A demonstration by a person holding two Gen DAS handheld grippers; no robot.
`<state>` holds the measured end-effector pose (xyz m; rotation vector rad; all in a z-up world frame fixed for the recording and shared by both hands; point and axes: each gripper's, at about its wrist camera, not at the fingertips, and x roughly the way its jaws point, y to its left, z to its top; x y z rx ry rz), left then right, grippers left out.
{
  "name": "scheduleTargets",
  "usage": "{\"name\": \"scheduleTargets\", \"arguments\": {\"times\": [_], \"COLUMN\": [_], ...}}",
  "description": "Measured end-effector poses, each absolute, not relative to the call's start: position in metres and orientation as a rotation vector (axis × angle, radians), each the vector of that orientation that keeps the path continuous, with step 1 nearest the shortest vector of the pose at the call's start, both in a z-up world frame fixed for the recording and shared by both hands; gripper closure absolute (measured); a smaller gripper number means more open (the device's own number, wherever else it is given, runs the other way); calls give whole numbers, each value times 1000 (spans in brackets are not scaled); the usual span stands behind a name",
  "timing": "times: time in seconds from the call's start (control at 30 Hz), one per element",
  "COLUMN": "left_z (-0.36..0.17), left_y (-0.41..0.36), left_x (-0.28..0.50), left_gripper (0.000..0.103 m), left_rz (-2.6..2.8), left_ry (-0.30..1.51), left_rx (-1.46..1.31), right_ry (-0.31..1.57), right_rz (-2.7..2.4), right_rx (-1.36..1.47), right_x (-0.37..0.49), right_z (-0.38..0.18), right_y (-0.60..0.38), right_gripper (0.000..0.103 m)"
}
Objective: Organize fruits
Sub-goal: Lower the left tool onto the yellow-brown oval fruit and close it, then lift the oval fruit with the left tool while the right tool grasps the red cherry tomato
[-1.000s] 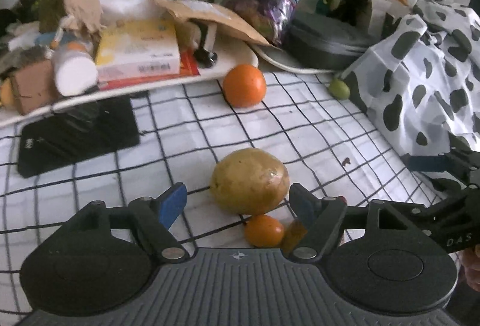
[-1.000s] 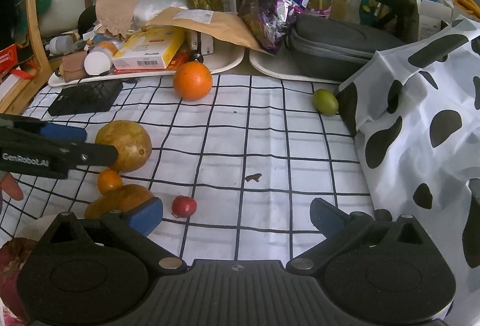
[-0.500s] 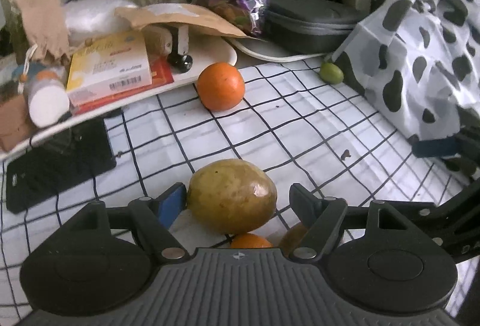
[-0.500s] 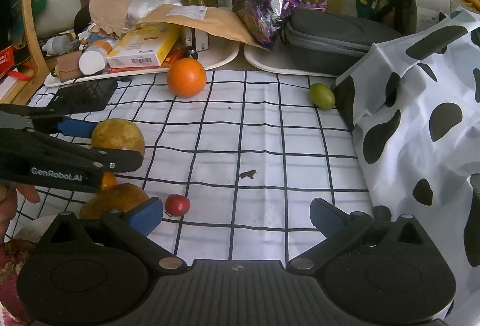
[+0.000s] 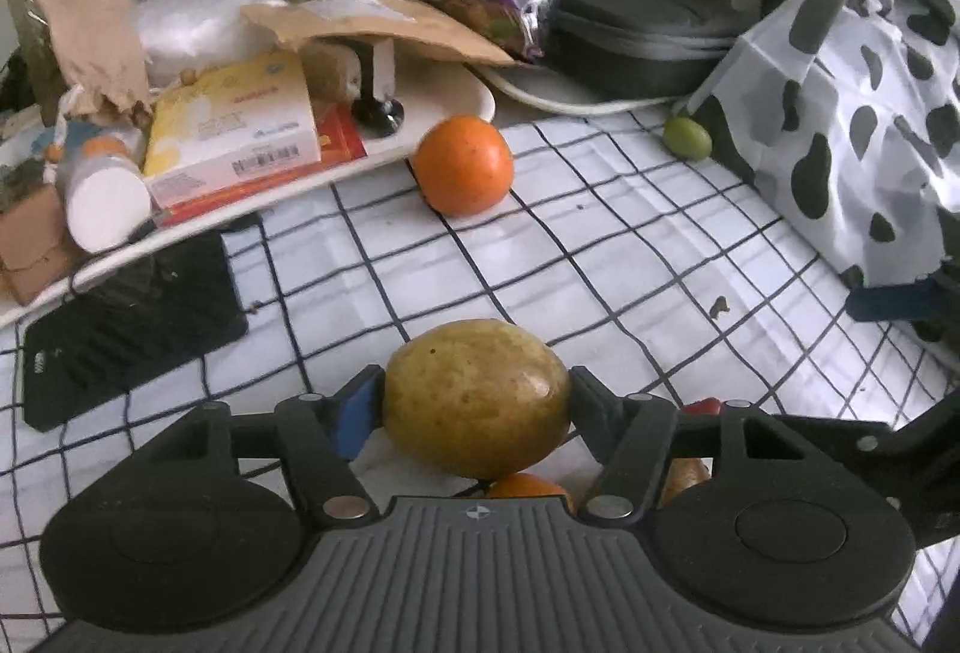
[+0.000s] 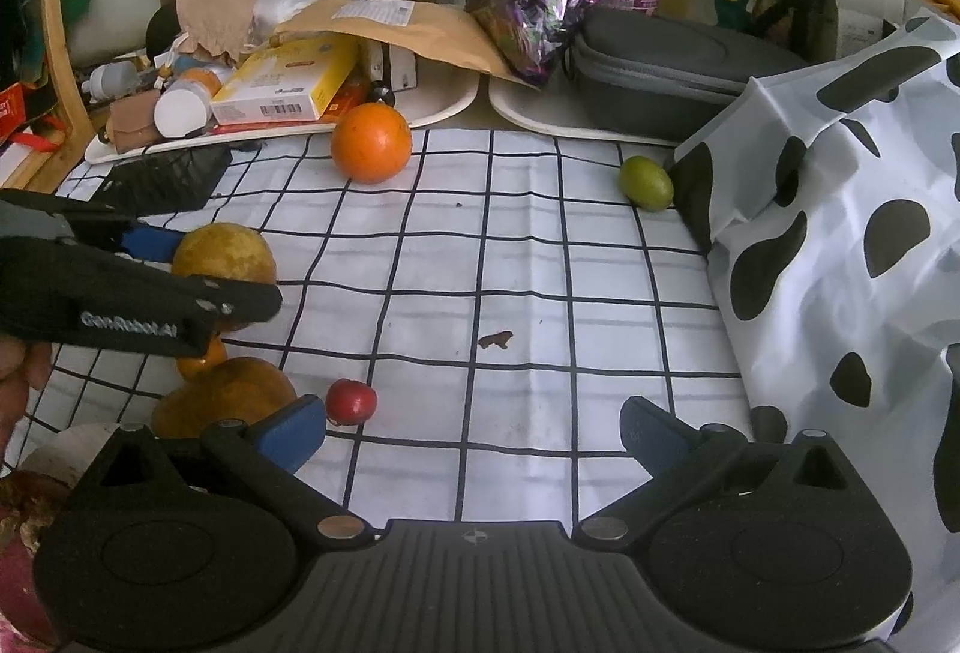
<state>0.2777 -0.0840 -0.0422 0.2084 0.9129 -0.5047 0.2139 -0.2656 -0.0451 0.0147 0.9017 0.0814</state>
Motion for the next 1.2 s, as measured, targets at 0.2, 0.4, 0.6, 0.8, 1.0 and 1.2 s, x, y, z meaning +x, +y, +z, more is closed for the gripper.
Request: {"name": "scheduleTargets", "arguments": {"times": [0.2, 0.4, 0.6, 0.8, 1.0, 1.2], "left_z": [-22, -13, -12, -10, -5, 3], "left_y": [-68, -52, -34, -23, -19, -18], "left_x": [273, 268, 265, 263, 256, 241], "left_gripper": [39, 39, 39, 39, 39, 39], "left_rz": [-493, -484, -473, -472, -475, -493], "left_ry": [845, 812, 808, 808, 802, 783], "left_rx": [153, 142, 139, 131, 128, 125], "right_ry": [894, 905, 915, 919, 918, 868], "right_rz": [123, 148, 195, 225, 226, 203], "right_rx": [-22, -87, -123, -100, -82, -13], "right_x": [214, 221, 230, 233, 230, 220], "right_z": [-48, -56, -62, -63, -60, -44], "right_y": [-257, -244, -228, -222, -221, -234], "right_gripper": [0, 18, 42, 69, 80, 80]}}
